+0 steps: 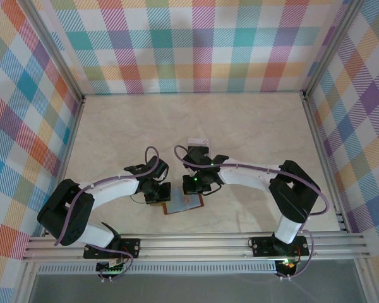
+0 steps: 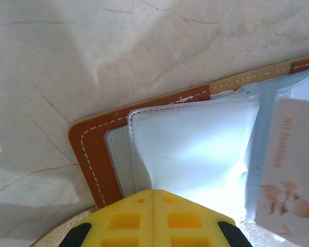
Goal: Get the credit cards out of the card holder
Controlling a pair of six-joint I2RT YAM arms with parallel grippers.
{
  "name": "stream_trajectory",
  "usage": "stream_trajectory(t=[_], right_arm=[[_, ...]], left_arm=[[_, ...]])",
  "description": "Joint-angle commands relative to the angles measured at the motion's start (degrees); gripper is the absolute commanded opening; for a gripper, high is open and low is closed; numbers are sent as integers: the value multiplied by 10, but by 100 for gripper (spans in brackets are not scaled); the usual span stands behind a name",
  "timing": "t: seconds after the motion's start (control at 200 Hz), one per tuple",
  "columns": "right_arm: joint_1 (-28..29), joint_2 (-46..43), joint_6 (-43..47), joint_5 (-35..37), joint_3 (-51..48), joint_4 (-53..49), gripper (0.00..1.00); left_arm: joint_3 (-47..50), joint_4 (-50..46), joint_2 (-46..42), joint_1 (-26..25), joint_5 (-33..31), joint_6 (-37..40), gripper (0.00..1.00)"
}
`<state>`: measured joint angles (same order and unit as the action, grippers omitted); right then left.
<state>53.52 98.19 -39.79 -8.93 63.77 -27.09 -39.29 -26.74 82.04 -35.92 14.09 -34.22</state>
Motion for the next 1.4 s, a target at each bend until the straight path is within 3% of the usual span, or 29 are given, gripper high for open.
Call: stream_trajectory(t=[0.0, 0.165, 0.255, 0.535, 0.655, 0.865, 1.395], right_arm=[[-6, -26, 28, 27, 24, -48, 7], [-23, -50, 67, 40, 44, -72, 8], [-35, -61, 130, 46, 52, -75, 11], [-92, -58, 463, 56, 110, -97, 1], [-117, -22, 600, 63, 164, -132, 1], [-153, 53, 782, 46, 268, -204, 0], [-196, 222, 944, 62, 485, -316, 0]], left_arm=[[1, -66, 6, -1, -55, 19, 5], [-14, -77, -8, 0, -65, 30, 6], [-21, -74, -19, -1, -66, 35, 9], [-41, -88, -55, 0, -93, 45, 16], [-37, -87, -71, 1, -100, 45, 26], [-26, -94, -98, 11, -114, 42, 30], [-14, -106, -107, 38, -112, 44, 32]])
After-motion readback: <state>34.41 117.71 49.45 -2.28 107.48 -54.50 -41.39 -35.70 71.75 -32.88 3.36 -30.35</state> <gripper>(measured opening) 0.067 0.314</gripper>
